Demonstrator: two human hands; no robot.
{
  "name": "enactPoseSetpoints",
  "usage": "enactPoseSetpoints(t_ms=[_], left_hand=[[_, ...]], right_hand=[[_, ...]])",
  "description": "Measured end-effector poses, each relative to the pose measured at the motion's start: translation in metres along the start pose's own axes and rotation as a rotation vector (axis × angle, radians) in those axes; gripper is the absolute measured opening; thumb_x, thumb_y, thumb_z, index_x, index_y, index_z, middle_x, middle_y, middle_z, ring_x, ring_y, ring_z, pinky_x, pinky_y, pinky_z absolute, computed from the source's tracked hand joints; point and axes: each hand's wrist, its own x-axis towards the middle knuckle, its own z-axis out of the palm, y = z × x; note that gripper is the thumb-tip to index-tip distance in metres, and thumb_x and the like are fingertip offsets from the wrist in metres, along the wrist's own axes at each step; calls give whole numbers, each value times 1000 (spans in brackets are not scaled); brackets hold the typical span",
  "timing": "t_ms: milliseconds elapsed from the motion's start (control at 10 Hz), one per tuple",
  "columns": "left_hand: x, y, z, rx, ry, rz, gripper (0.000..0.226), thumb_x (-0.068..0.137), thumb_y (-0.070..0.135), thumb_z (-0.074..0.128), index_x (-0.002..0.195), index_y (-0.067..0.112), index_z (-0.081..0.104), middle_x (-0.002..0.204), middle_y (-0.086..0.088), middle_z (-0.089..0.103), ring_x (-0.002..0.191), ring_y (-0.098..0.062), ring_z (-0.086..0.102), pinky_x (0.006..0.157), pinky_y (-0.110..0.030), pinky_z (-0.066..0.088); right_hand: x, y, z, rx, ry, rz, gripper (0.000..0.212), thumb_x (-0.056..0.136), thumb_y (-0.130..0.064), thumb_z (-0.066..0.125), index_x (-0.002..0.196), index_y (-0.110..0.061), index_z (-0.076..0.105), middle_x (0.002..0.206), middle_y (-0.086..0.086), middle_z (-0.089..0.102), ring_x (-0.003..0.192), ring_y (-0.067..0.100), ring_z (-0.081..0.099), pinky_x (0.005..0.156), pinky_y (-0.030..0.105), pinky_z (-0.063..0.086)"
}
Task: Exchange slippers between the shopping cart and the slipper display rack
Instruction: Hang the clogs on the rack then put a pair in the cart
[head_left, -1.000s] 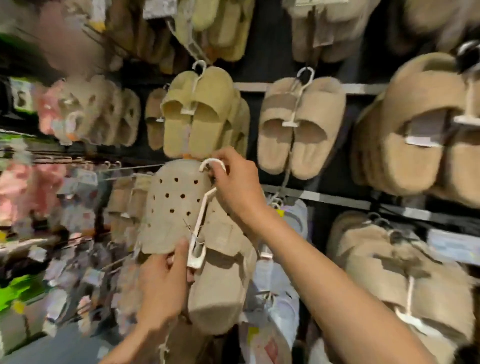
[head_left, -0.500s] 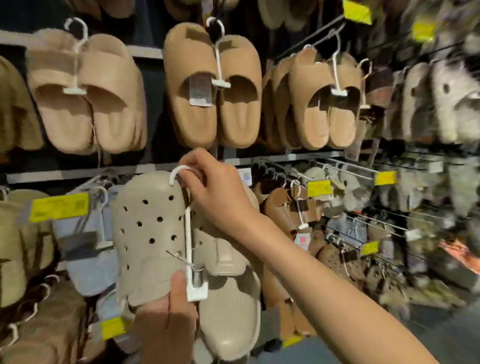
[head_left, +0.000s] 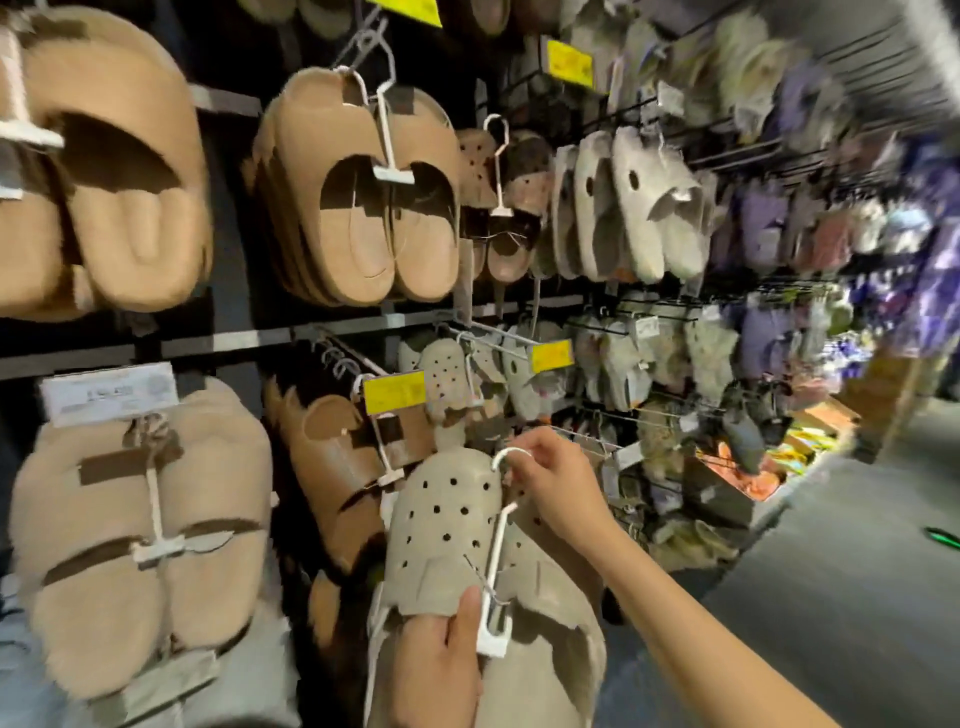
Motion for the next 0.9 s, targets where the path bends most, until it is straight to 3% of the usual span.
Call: enactPoseSetpoints(t_ms=[100, 200, 300, 400, 500, 600, 700, 800, 900], left_hand=[[5, 0, 58, 29, -107, -30, 55, 86, 38, 62, 96, -16, 63, 103, -37, 62, 101, -42, 60, 98, -37, 44], [22, -8, 104, 73, -152, -43, 64, 85, 53, 54, 76, -10, 63, 89, -36, 63, 89, -42, 63, 92, -45, 48], [48, -7, 151, 48, -176, -58, 59, 84, 51, 56, 56, 0, 61, 61, -26, 58, 82, -43, 63, 87, -45, 50], [82, -1, 185, 59, -192, -22, 65, 78, 60, 53, 60, -2, 60, 53, -19, 50, 68, -41, 58, 76, -45, 50], [116, 0, 210, 94, -165, 31, 76, 65, 81, 42, 59, 7, 58, 57, -20, 52, 69, -36, 56, 84, -43, 48], [151, 5, 232, 76, -142, -42, 79, 69, 75, 46, 69, -2, 63, 84, -39, 59, 89, -43, 62, 93, -46, 46], [180, 18, 253, 48, -191, -49, 54, 91, 35, 55, 94, -19, 61, 96, -50, 52, 94, -54, 56, 95, -55, 44], [208, 26, 267, 24, -147, 111, 35, 91, 20, 48, 68, 4, 69, 50, -20, 55, 52, -35, 57, 60, -44, 55], [217, 40, 275, -50, -93, 130, 31, 77, 6, 44, 74, -2, 73, 40, -5, 50, 36, -19, 51, 42, -23, 49]], right_hand=[[26, 51, -47, -31, -58, 67, 10, 90, -9, 51, 85, -7, 60, 72, 5, 66, 73, 25, 63, 71, 38, 48], [48, 89, -83, -24, -78, 121, 12, 91, -2, 47, 89, -2, 59, 76, 6, 66, 72, 18, 61, 69, 21, 46], [77, 119, -106, -9, -41, 154, 16, 90, 5, 44, 89, 7, 60, 74, 9, 63, 53, -3, 54, 52, 6, 39], [115, 146, -114, 11, -26, 180, 19, 89, 7, 44, 83, 7, 62, 66, 3, 58, 44, -6, 51, 48, 6, 36], [158, 166, -112, 16, -6, 173, 20, 89, 2, 46, 75, -1, 60, 72, 3, 62, 64, 4, 58, 65, 17, 44], [202, 185, -107, -12, 9, 185, 22, 87, 0, 48, 70, -9, 60, 74, 4, 65, 72, 17, 59, 72, 30, 44], [241, 203, -107, -24, 12, 196, 27, 86, 1, 47, 66, -13, 59, 81, 12, 68, 76, 22, 61, 74, 33, 45], [273, 212, -107, 10, 1, 180, 33, 85, 4, 45, 62, -17, 57, 78, 16, 66, 77, 28, 61, 79, 40, 49], [304, 217, -97, 24, -61, 124, 34, 83, 8, 45, 60, -15, 56, 72, 11, 63, 72, 22, 58, 77, 39, 48]])
